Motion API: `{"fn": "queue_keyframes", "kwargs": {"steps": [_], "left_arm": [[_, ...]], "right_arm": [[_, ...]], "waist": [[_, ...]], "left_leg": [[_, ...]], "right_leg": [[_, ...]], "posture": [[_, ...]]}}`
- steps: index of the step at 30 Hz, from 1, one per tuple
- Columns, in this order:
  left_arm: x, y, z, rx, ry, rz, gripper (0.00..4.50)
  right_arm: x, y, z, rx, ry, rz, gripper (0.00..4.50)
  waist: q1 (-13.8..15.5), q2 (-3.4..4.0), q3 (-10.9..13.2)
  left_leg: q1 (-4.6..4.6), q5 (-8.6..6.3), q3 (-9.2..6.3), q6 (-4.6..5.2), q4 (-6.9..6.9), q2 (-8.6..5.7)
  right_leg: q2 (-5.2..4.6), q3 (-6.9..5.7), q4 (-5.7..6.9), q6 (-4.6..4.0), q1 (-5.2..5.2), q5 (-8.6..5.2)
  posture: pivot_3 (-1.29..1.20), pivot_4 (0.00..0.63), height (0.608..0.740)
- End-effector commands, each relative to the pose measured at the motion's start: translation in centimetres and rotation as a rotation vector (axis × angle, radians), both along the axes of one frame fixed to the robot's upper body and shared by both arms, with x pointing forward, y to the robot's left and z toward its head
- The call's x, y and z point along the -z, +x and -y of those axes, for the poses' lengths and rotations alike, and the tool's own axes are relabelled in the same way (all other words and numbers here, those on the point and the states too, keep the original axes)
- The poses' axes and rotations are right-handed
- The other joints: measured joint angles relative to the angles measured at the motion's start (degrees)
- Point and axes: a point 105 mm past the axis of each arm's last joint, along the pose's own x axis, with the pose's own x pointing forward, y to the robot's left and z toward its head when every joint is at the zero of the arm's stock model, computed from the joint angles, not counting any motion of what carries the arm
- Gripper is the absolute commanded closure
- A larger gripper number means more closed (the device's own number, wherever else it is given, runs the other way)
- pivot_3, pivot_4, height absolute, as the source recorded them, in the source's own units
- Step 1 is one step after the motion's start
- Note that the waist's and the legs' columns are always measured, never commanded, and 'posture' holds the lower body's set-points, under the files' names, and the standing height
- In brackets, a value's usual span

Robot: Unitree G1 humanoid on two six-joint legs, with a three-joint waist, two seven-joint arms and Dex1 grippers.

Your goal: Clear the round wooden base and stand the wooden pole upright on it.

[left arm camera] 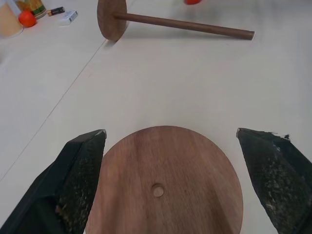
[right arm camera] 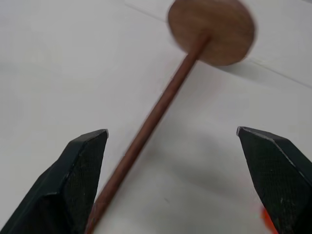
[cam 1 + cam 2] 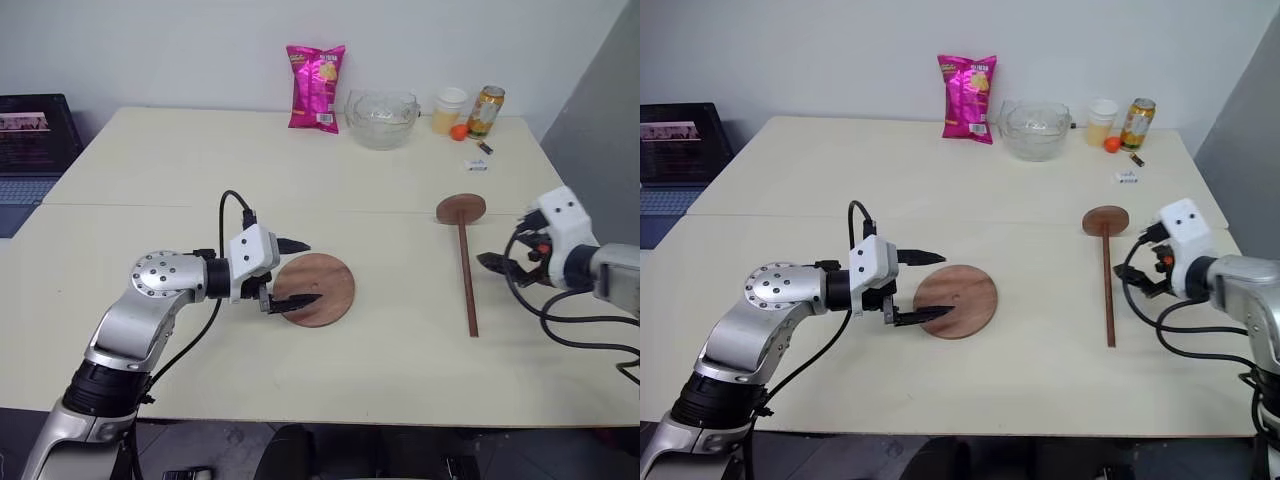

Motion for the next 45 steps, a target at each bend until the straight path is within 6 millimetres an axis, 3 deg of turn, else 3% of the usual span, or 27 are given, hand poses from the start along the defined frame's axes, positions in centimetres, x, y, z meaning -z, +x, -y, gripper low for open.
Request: {"fn": "queue_keyframes", "kwargs": {"steps": [1, 10, 17, 19, 28, 35, 42, 45], "left_arm": [[-0.6, -0.4, 0.8, 0.013, -0.010, 0.036, 0.00], [-0.2, -0.8, 1.5, 0.011, -0.013, 0.041, 0.00], [-0.2, -0.8, 1.4, -0.012, -0.020, 0.052, 0.00], [-0.1, -0.8, 1.3, -0.019, -0.021, 0.050, 0.00], [0.3, -1.1, 1.0, -0.032, -0.024, 0.046, 0.00], [0.5, -1.1, 0.8, -0.035, -0.017, 0.041, 0.00], [0.8, -1.0, -0.2, -0.055, 0.007, 0.037, 0.00], [0.7, -0.8, -1.5, -0.090, 0.022, 0.039, 0.00]], "right_arm": [[1.3, 0.7, -0.7, 0.065, -0.014, -0.099, 0.04], [2.8, 4.3, -1.5, 0.219, 0.085, -0.262, 0.04], [3.2, 5.3, -1.9, 0.247, 0.101, -0.321, 0.04], [3.3, 5.4, -2.2, 0.245, 0.107, -0.335, 0.21], [3.7, 5.6, -3.0, 0.267, 0.152, -0.366, 2.23], [3.7, 5.7, -3.4, 0.276, 0.200, -0.362, 4.06], [2.5, 6.2, -4.0, 0.298, 0.326, -0.316, 4.25], [0.5, 6.3, -5.8, 0.222, 0.421, -0.238, 4.25]], "waist": [[-0.07, -0.01, 0.00], [-0.27, 0.00, 0.01], [-0.24, 0.00, 0.01], [-0.23, 0.01, 0.01], [-0.41, 0.01, 0.00], [-0.45, 0.01, 0.00], [-0.47, 0.01, 0.00], [-0.47, 0.02, 0.01]], "left_leg": [[0.00, 0.00, 0.02, 0.00, 0.00, 0.00], [-0.03, 0.00, 0.05, 0.01, -0.01, -0.02], [-0.13, 0.00, 0.07, 0.01, -0.02, -0.01], [-0.16, 0.01, 0.09, 0.01, -0.02, -0.02], [-0.18, 0.00, 0.08, 0.01, -0.03, 0.00], [-0.18, 0.00, 0.09, 0.01, -0.03, 0.00], [-0.18, 0.00, 0.10, 0.01, -0.05, 0.00], [-0.22, 0.00, 0.09, 0.01, -0.05, 0.00]], "right_leg": [[0.00, 0.02, 0.00, 0.00, 0.00, 0.00], [0.00, 0.04, 0.05, -0.01, -0.09, 0.01], [-0.01, 0.05, 0.04, -0.02, -0.18, 0.01], [-0.01, 0.07, 0.05, -0.02, -0.22, 0.01], [-0.01, 0.07, 0.11, -0.02, -0.29, 0.02], [0.00, 0.07, 0.11, -0.02, -0.29, 0.02], [0.00, 0.08, 0.12, -0.02, -0.32, 0.02], [0.00, 0.08, 0.13, -0.02, -0.35, 0.02]], "posture": [[0.00, 0.150, 0.740], [0.00, 0.150, 0.740], [0.00, 0.150, 0.740], [0.00, 0.150, 0.740], [0.00, 0.150, 0.740], [0.00, 0.150, 0.740], [0.00, 0.150, 0.740], [0.00, 0.150, 0.740]]}}
